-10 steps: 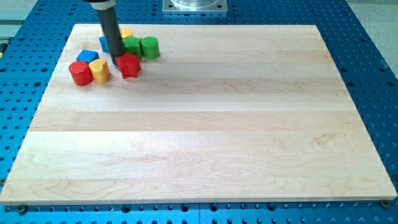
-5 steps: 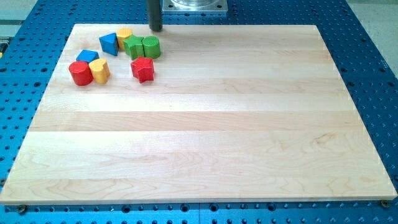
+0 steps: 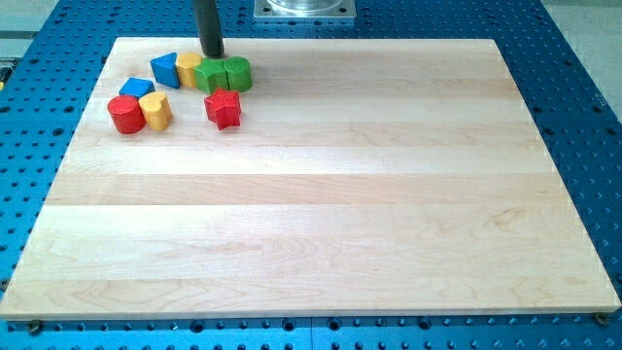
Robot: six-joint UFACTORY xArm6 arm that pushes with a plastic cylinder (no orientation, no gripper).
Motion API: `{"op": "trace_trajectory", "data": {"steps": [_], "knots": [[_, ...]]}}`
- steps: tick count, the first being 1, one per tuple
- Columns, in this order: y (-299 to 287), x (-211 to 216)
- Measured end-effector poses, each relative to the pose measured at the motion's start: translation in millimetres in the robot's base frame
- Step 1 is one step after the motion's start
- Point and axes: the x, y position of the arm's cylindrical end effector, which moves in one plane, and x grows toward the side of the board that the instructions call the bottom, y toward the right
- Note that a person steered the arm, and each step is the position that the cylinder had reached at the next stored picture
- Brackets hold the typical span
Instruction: Place the green star above the red star
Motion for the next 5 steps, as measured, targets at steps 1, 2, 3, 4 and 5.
{"op": "trace_trajectory", "data": {"steps": [1, 2, 3, 4, 5], "knots": [[-62, 5], [-73, 31], [-9, 71], [65, 90], [78, 90]]}}
